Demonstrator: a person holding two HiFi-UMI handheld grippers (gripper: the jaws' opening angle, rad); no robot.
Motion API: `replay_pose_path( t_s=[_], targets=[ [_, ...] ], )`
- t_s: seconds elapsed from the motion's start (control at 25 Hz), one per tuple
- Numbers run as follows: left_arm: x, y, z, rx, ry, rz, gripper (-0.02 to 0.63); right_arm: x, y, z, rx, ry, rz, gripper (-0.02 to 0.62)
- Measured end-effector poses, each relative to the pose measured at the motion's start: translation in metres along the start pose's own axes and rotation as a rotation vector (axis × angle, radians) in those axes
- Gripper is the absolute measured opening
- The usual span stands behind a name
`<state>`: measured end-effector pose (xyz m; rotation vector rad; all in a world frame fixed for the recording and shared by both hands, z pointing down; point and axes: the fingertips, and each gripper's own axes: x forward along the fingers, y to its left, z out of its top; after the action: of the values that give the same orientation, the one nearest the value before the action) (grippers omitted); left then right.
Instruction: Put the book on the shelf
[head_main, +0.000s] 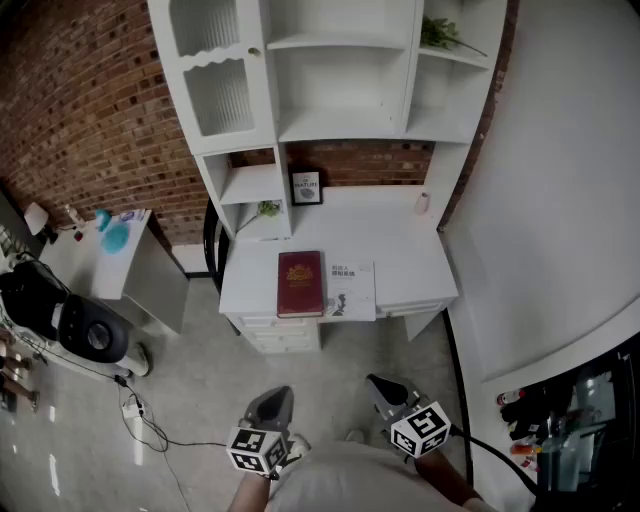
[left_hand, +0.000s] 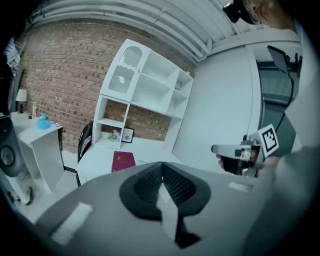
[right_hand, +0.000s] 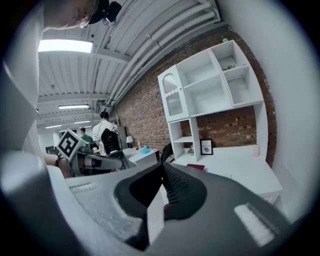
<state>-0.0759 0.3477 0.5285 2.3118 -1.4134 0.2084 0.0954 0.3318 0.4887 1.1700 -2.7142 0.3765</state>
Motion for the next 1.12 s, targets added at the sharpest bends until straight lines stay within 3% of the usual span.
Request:
replay_pose_path(
  t_s=[0.84,1.12],
  targets=[
    [0.033,-0.065,-0.029,-0.016,0.035,0.049,0.006,-0.044,-0.057,-0.023,0.015,0.037,0.069,0.002],
    [0.043,-0.074,-0.038,-0.026,0.049,0.052,0.006,-0.053,-0.081,-0.037,0.051,0.06,0.044,0.002]
  ],
)
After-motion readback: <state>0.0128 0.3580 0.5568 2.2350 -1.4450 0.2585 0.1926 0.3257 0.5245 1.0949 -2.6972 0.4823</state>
